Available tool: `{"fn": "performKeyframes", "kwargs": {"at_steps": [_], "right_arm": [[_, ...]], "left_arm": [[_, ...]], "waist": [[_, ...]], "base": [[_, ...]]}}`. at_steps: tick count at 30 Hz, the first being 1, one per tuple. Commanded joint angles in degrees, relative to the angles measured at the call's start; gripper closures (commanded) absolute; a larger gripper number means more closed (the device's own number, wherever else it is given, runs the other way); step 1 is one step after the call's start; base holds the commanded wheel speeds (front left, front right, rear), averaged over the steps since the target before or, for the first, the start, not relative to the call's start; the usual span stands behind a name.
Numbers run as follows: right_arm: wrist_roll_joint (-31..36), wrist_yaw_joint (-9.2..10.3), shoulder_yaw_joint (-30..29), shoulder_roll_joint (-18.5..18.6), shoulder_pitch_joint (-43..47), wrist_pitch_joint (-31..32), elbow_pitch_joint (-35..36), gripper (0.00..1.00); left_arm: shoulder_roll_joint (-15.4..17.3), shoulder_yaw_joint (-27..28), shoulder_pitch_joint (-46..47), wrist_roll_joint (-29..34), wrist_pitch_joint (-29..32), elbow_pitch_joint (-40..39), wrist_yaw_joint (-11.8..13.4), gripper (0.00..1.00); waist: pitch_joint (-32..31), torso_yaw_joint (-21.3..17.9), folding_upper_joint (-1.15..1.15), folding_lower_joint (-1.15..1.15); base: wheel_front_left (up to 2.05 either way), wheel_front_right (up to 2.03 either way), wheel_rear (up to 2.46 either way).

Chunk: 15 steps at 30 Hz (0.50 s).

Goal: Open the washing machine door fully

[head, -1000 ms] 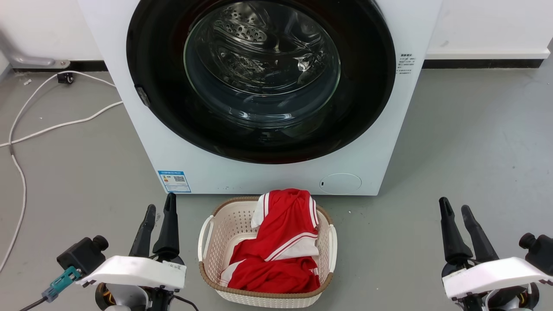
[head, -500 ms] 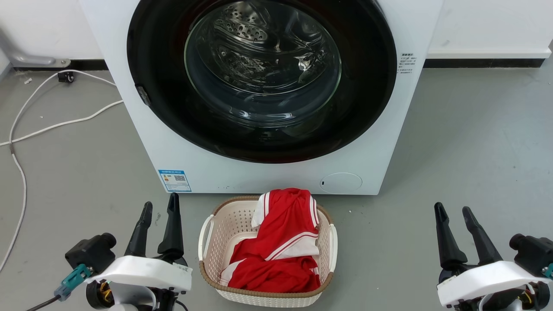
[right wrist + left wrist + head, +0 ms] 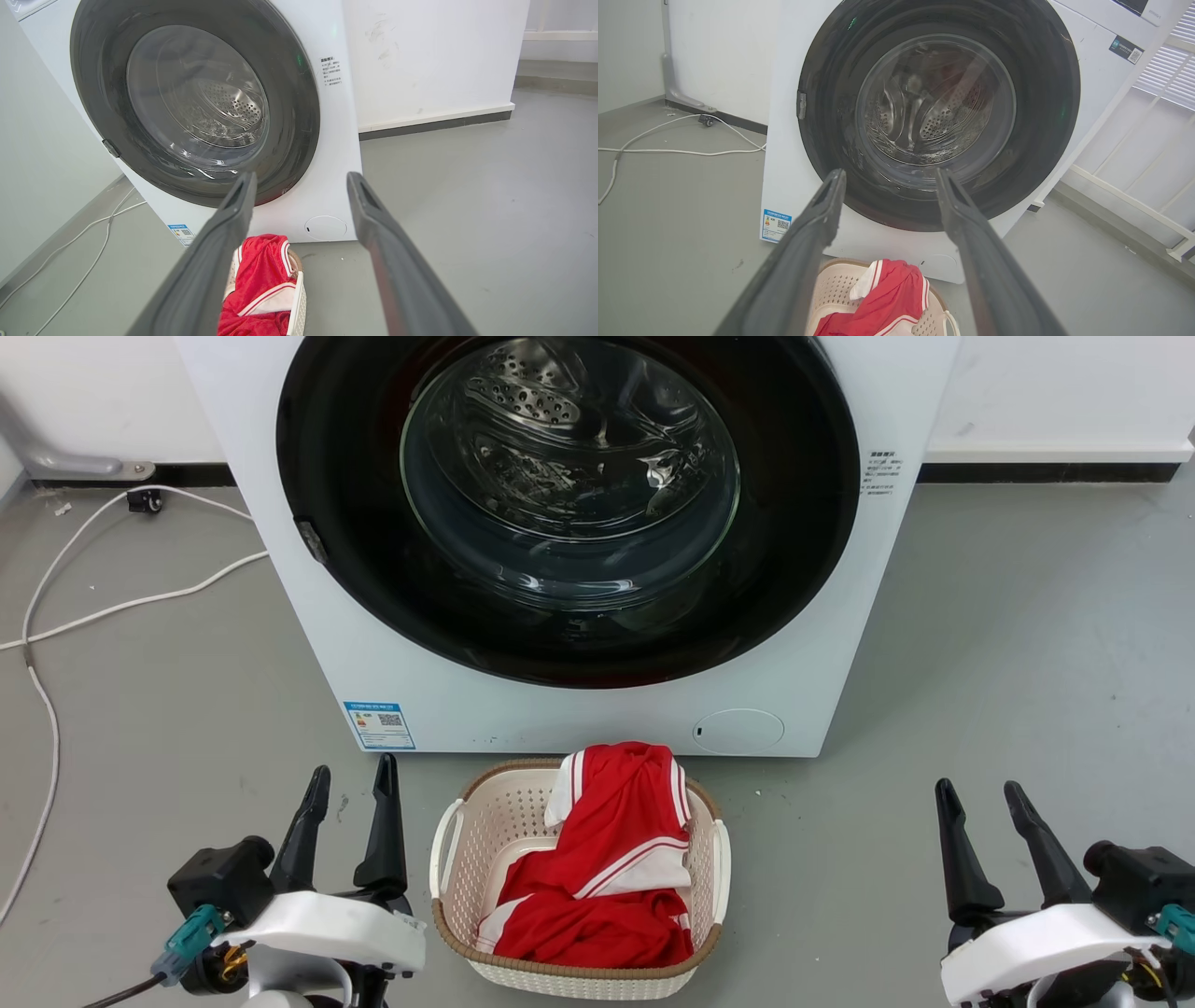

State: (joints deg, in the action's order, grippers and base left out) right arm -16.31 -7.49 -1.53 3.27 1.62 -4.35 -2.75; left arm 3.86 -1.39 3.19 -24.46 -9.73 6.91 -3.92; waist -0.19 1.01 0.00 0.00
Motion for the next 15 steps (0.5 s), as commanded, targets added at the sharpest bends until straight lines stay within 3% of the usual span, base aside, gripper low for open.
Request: {"fn": "performKeyframes", "kwargs": {"at_steps": [1,15], "right_arm": [[1.74,0.00,-0.15,-0.17,0.38,-0.41,0.82,0.00],[8.86,0.00,-0.12,-0.28,1.08,-1.20,1.73,0.00]], "left_arm": [[0.43,-0.15,0.87,1.76,-0.52,-0.41,0.36,0.00],[0.56,-1.08,1.04,9.06,-2.26,-0.12,1.09,0.00]], "waist": [[0.03,0.01,0.00,0.00],[0.34,0.02,0.00,0.00]], "base": [[0.00,0.00,0.00],[0.00,0.00,0.00]]}}
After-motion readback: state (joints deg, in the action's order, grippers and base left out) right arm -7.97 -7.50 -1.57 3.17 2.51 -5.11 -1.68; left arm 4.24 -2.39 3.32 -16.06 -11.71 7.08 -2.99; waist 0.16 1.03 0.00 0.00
